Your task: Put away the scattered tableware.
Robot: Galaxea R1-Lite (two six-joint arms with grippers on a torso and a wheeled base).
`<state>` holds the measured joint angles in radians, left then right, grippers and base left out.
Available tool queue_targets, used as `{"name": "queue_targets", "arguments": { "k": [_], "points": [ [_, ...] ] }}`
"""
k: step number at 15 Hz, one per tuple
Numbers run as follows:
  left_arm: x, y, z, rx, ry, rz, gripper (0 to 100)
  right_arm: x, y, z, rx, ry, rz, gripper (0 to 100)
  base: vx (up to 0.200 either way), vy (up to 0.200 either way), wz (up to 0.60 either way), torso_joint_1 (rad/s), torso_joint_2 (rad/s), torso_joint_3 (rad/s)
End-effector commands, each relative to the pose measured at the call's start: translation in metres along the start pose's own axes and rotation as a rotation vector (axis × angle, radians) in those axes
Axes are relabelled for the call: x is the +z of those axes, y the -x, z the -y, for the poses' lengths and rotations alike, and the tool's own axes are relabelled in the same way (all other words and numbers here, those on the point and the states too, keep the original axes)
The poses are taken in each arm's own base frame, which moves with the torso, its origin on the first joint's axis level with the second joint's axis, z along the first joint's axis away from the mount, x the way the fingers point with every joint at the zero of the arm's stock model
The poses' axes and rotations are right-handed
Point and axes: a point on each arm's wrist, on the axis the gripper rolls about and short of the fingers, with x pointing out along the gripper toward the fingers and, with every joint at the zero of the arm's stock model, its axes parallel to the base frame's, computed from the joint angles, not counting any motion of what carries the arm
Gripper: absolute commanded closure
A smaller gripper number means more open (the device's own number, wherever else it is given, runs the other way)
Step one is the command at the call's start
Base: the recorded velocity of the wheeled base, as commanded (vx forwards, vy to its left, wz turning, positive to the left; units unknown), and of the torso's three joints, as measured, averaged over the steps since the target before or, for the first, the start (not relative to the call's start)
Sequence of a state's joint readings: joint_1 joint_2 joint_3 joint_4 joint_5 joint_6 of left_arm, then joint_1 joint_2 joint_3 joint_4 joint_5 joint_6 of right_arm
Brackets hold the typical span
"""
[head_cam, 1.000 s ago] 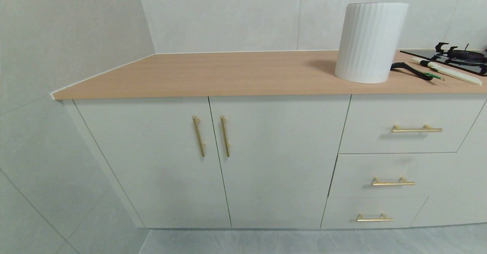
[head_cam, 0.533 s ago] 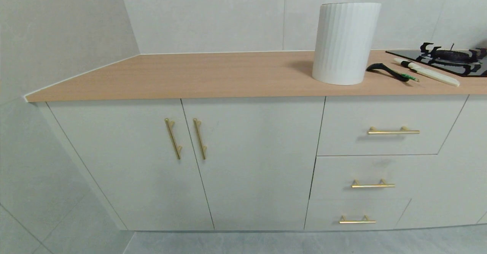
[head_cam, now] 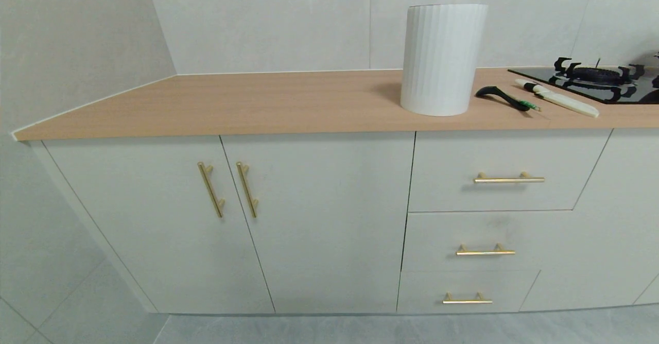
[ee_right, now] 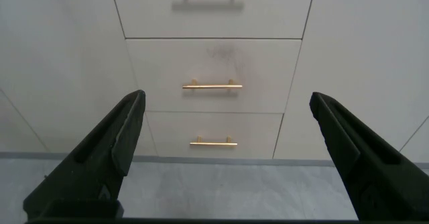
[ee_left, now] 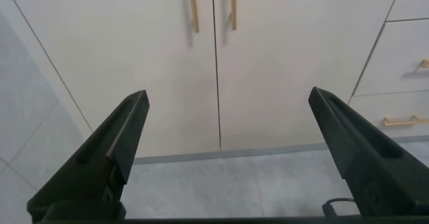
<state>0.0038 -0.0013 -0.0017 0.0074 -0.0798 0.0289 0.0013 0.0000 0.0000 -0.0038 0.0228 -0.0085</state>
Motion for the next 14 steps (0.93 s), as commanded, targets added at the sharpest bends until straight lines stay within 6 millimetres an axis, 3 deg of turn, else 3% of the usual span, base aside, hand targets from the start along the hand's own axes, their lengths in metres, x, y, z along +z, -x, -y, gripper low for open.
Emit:
{"name": "queue_targets", "arguments": {
  "k": [1,10,14],
  "points": [
    [0.0001,-0.0001,0.0000,-0.001,0.000,0.000,0,0.0001,-0.0001,0.0000,-0.001,0.001,-0.001,0,0.000,0.000,0.00,0.000,0.00,0.000],
    [0.0000,-0.0001,0.0000,-0.001,0.000,-0.002,0,0.0001,-0.0001,0.0000,-0.001,0.001,-0.001,0,0.000,0.000,0.00,0.000,0.00,0.000],
    [0.0001,-0.0001,0.0000,-0.001,0.000,0.000,0,0.0001,-0.0001,0.0000,-0.001,0.001,-0.001,0,-0.150,0.000,0.00,0.007,0.01,0.002]
  ]
}}
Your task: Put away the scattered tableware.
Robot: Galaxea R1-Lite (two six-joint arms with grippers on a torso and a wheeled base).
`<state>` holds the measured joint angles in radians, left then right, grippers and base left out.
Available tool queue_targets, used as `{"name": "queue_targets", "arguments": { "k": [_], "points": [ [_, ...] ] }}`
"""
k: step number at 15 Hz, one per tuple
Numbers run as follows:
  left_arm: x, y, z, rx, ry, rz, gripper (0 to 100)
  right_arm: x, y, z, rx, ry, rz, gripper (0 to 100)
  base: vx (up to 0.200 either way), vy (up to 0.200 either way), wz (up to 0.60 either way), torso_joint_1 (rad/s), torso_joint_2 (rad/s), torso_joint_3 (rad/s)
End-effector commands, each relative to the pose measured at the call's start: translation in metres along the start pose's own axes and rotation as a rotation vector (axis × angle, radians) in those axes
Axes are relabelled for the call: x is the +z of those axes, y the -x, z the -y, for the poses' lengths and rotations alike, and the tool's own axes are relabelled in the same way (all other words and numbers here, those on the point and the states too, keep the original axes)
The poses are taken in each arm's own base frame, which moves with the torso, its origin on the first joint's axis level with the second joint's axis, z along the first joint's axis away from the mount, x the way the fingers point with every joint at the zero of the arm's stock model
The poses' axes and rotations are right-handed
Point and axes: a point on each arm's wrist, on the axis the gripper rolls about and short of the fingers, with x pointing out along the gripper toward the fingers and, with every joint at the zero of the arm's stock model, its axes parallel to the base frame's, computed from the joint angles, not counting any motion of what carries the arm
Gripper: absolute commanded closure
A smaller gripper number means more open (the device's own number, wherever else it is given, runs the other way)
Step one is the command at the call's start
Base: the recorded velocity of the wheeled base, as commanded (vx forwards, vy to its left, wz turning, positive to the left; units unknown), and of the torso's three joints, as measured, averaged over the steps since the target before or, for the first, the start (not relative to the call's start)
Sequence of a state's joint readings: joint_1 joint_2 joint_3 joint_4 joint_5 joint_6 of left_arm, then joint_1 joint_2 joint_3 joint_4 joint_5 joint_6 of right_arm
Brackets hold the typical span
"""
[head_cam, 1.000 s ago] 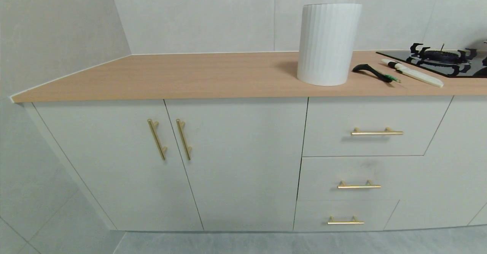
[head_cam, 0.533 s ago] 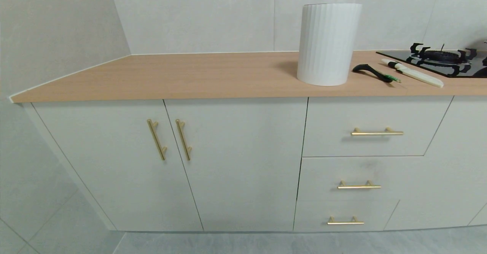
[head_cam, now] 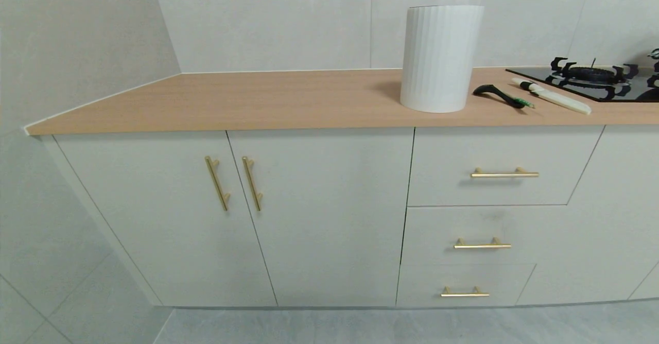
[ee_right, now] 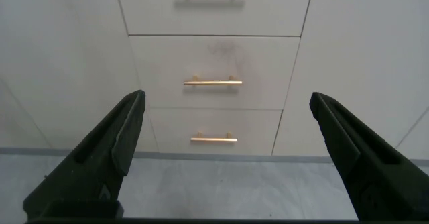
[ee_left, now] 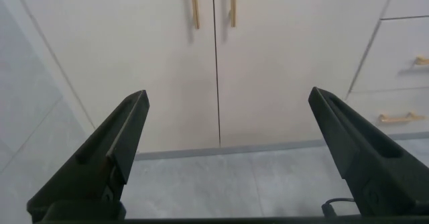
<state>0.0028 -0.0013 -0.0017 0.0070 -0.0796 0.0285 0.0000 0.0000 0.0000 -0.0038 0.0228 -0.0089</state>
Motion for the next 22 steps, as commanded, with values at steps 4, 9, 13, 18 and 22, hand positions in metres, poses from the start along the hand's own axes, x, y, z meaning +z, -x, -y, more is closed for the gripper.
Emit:
{"name": "queue_targets", "arguments": {
  "k": [4,9,13,18,22],
  "points": [
    [0.0001,-0.0001,0.0000,0.000,-0.001,-0.001,0,0.0001,-0.0001,0.0000,0.000,0.000,-0.001,0,0.000,0.000,0.00,0.000,0.00,0.000],
    [0.0001,-0.0001,0.0000,0.000,-0.001,-0.001,0,0.0001,-0.0001,0.0000,0.000,0.000,-0.001,0,0.000,0.000,-0.36,0.000,0.00,0.001],
    [0.0001,-0.0001,0.0000,0.000,-0.001,-0.001,0,0.0001,-0.0001,0.0000,0.000,0.000,-0.001,0,0.000,0.000,0.00,0.000,0.00,0.000],
    [-0.0001,-0.0001,0.0000,0.000,0.001,-0.002,0,0.0001,-0.0001,0.0000,0.000,0.002,-0.001,0,0.000,0.000,0.00,0.000,0.00,0.000],
    [0.0001,-0.0001,0.0000,0.000,0.001,-0.001,0,0.0001,-0.0001,0.0000,0.000,0.000,-0.001,0,0.000,0.000,0.30,0.000,0.00,0.002]
  ]
}}
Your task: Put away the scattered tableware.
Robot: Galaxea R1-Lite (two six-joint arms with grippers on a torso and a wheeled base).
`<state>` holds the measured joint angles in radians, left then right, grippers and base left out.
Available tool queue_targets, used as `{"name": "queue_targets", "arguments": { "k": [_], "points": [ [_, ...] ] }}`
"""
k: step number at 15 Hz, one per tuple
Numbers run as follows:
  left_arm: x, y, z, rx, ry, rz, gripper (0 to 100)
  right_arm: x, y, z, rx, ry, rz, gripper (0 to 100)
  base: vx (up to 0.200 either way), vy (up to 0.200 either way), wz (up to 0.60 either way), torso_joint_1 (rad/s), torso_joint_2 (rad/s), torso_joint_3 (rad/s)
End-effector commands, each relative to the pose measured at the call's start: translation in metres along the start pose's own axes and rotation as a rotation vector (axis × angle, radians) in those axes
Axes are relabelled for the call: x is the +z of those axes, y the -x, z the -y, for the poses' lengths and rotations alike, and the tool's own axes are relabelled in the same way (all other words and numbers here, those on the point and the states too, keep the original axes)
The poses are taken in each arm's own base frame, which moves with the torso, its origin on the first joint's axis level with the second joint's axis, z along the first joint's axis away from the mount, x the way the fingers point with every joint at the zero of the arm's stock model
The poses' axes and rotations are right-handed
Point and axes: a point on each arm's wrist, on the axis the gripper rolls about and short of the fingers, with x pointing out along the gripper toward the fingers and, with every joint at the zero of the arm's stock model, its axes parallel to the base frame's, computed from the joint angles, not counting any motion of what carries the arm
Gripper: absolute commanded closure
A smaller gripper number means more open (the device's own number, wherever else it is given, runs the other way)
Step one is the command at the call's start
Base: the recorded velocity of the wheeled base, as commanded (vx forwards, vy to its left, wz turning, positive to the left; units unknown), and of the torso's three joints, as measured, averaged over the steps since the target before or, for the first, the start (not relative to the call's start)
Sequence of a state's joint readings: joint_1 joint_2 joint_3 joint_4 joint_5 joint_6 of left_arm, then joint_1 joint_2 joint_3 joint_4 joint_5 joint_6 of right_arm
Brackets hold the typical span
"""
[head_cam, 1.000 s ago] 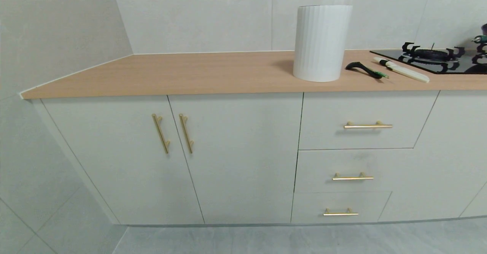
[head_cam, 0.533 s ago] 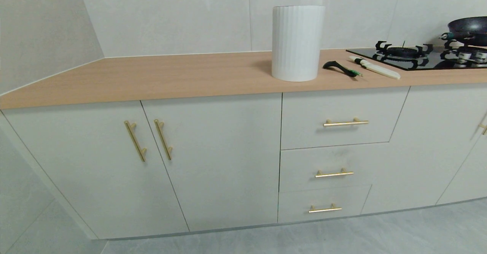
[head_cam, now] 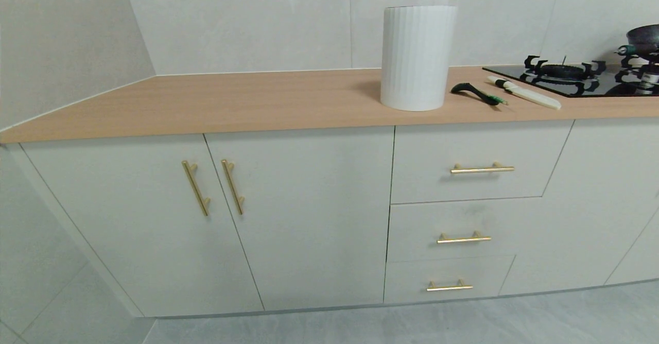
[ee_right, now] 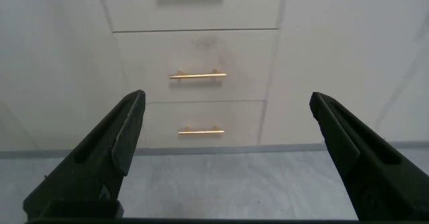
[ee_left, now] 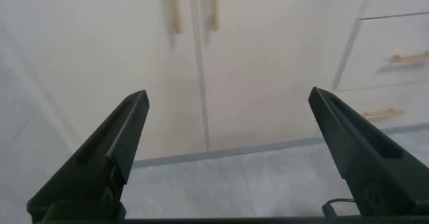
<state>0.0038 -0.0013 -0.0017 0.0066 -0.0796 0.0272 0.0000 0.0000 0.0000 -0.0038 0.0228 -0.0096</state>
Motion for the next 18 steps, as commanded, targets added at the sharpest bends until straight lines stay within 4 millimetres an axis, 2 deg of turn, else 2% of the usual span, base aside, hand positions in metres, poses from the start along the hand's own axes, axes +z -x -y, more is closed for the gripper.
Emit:
{"name": "queue_targets", "arguments": {
  "k": [1,11,14,18],
  "points": [
    [0.0000,-0.0001,0.0000,-0.001,0.000,-0.001,0,0.0001,-0.0001,0.0000,0.000,0.000,-0.001,0,0.000,0.000,0.00,0.000,0.00,0.000],
    [0.0000,-0.0001,0.0000,-0.001,-0.002,-0.001,0,0.0001,-0.0001,0.0000,0.000,0.000,-0.001,0,0.000,0.000,0.00,0.000,0.00,0.000],
    [0.0000,-0.0001,0.0000,-0.001,0.000,-0.001,0,0.0001,-0.0001,0.0000,0.000,0.000,-0.001,0,0.000,-0.200,0.00,0.001,0.01,-0.001],
    [0.0000,-0.0001,-0.0001,0.001,0.003,-0.001,0,0.0001,-0.0001,0.0000,0.000,0.000,-0.001,0,0.000,0.000,0.00,0.000,0.00,0.000]
  ]
}}
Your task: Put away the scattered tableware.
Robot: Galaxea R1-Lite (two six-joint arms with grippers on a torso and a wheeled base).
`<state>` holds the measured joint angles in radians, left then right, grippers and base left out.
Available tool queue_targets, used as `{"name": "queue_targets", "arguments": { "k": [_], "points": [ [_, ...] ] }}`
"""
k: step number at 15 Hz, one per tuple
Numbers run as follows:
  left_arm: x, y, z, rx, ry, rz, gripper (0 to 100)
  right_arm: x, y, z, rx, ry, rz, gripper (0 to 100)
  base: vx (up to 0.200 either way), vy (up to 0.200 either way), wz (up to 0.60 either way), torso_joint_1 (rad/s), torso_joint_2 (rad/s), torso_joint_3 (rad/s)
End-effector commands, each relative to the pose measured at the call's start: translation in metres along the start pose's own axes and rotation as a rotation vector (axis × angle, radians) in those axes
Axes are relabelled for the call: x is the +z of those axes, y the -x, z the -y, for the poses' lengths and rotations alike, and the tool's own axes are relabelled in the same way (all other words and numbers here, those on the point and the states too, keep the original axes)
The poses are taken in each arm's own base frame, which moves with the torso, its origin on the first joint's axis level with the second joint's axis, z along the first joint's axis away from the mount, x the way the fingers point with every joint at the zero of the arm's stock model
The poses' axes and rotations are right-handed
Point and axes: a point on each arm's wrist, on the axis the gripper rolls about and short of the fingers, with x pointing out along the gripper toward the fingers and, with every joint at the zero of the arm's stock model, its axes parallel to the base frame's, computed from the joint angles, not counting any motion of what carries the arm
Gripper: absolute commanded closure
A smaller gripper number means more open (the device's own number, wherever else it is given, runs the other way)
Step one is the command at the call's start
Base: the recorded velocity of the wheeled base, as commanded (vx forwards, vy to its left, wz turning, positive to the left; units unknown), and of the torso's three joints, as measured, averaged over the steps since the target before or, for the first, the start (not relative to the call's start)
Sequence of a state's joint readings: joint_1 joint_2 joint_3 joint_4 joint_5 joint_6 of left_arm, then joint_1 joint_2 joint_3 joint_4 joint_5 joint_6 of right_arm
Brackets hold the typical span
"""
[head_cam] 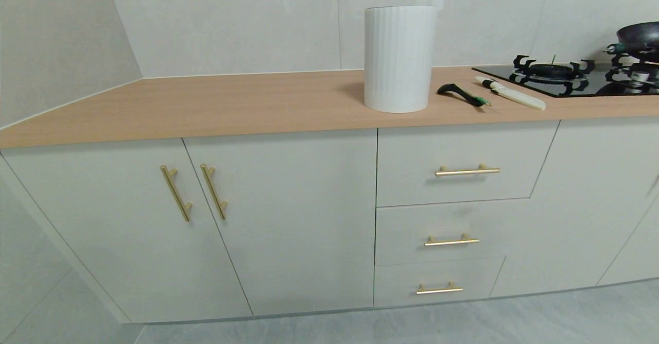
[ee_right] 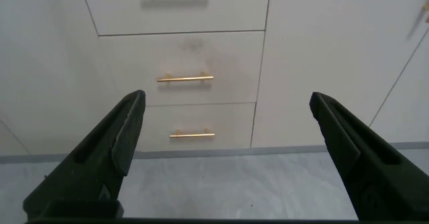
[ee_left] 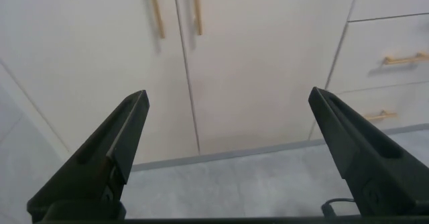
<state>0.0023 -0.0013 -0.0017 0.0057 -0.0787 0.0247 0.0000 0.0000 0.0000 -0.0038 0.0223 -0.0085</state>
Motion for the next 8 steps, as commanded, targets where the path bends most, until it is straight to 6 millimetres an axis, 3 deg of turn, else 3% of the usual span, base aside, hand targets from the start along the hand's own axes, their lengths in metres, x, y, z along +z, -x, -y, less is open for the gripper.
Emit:
{"name": "queue_targets", "arguments": {
  "k": [1,8],
  "points": [
    [-0.0001,-0.0001,0.0000,0.001,-0.001,-0.002,0,0.0001,-0.0001,0.0000,0.001,0.001,-0.001,0,0.000,0.000,0.00,0.000,0.00,0.000],
    [-0.0001,-0.0001,0.0000,0.001,0.000,-0.002,0,0.0000,-0.0001,-0.0001,0.004,0.021,-0.002,0,0.000,0.000,0.00,0.000,0.00,0.000]
  ]
}}
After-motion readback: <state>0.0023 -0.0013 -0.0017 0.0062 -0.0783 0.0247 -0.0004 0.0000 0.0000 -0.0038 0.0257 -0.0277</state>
